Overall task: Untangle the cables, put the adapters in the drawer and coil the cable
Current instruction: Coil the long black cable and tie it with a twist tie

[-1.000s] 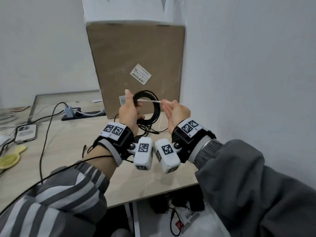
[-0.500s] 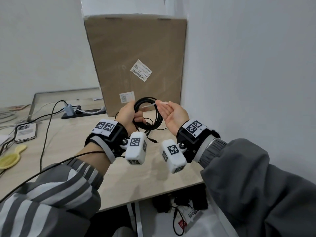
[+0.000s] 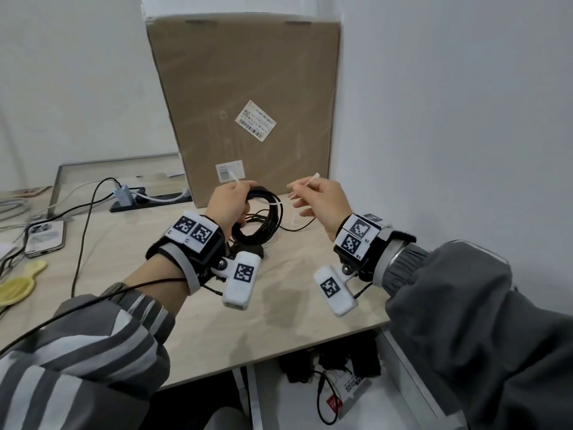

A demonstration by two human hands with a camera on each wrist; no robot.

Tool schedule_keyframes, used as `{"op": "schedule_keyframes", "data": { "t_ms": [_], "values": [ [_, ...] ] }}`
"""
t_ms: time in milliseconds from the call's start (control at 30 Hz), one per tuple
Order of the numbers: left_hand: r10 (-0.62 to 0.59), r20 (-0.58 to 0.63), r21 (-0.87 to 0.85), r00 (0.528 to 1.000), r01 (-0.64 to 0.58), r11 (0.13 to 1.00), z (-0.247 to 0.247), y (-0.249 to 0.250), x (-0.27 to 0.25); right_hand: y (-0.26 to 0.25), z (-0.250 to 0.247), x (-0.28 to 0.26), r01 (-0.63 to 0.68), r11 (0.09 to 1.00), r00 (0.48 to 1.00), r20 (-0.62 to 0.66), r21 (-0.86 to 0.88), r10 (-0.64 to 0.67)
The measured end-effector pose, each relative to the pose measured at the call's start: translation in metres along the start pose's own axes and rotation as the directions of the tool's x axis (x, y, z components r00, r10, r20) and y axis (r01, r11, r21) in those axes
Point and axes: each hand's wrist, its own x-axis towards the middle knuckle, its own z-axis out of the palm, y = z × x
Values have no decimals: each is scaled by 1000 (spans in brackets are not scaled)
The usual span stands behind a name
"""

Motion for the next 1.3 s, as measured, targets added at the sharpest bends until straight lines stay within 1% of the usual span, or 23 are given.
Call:
{"op": "schedule_keyframes", "data": {
  "t_ms": [67, 167, 267, 333, 533, 700, 867, 967, 1100, 1200, 1300],
  "values": [
    [55, 42, 109, 998, -59, 992, -2, -4, -2, -3, -4, 0, 68, 994, 996, 71, -83, -62],
    [124, 112, 214, 986, -145, 966, -1, -5, -8, -7, -6, 3, 136, 978, 985, 125, -157, -117],
    [135, 175, 264, 975, -178, 948, 3, -6, -13, -8, -2, 3, 221, 941, 965, 196, -258, -173],
    [139, 201, 272, 970, -191, 943, 5, -5, -17, -9, 2, 2, 241, 929, 955, 240, -280, -175],
    [144, 291, 331, 946, -241, 912, 7, -3, -25, -20, 5, 1, 218, 937, 929, 352, -272, -114],
    [125, 312, 367, 942, -241, 898, 8, -3, -25, -22, 9, 1, 208, 950, 938, 322, -233, -126],
    [171, 295, 380, 940, -280, 881, 7, -8, -25, -17, 10, 2, 168, 968, 953, 280, -185, -112],
    [172, 290, 360, 942, -274, 892, 5, -11, -25, -12, 8, 4, 154, 978, 963, 243, -140, -117],
    [180, 245, 247, 953, -241, 939, 7, -15, -22, -7, 8, 3, 170, 977, 965, 222, -130, -138],
    [174, 228, 128, 958, -207, 970, 7, -20, -21, -4, 12, 1, 152, 986, 972, 191, -67, -137],
    [170, 196, 57, 966, -184, 981, 6, -22, -21, -4, 14, 1, 121, 993, 984, 127, 11, -121]
  ]
}}
